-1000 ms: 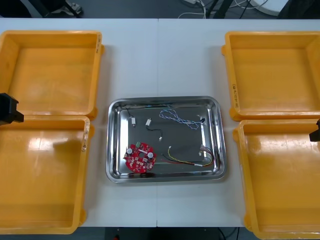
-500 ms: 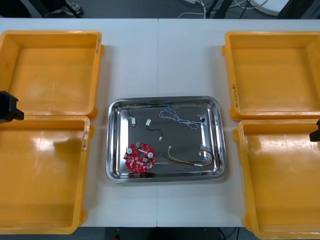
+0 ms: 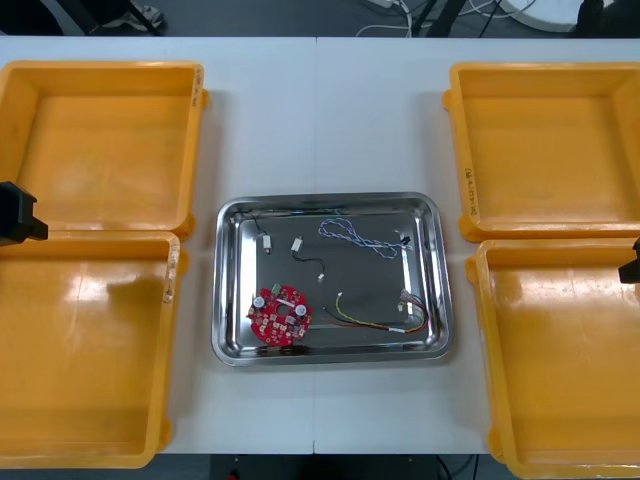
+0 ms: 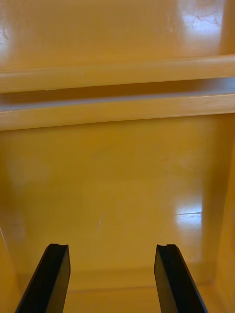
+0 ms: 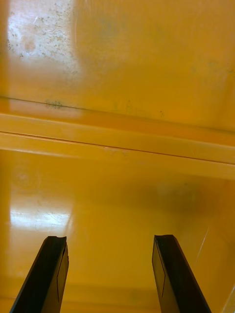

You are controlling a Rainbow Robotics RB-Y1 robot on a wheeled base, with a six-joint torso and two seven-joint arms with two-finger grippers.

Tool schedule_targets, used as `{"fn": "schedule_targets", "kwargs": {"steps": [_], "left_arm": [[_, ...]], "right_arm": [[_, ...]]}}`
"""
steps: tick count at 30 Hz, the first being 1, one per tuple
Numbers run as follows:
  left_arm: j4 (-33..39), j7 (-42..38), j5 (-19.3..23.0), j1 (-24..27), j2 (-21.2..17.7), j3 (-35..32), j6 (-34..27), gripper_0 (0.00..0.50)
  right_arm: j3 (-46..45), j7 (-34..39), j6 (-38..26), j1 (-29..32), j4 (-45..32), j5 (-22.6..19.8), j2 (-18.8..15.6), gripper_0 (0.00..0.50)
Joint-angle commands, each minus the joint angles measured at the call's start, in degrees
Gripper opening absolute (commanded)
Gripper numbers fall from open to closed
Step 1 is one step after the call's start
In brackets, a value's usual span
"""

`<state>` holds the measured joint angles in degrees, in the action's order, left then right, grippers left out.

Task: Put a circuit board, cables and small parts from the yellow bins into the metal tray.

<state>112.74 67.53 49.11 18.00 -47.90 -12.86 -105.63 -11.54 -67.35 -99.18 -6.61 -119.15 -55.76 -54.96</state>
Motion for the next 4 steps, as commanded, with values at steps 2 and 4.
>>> {"fn": "schedule_targets", "kwargs": {"steps": [2,4], "left_arm": [[1.5,7.0,0.3,-0.6,-2.4,-1.9,0.6,0.5],[1.5,7.0,0.3,-0.6,-2.4,-1.9,0.6,0.5]], "right_arm": [[-1.9,0.3,-0.3,-0.5,-0.1,-0.4,-0.8,0.5],[-1.9,0.3,-0.3,-0.5,-0.1,-0.4,-0.8,0.5]]}}
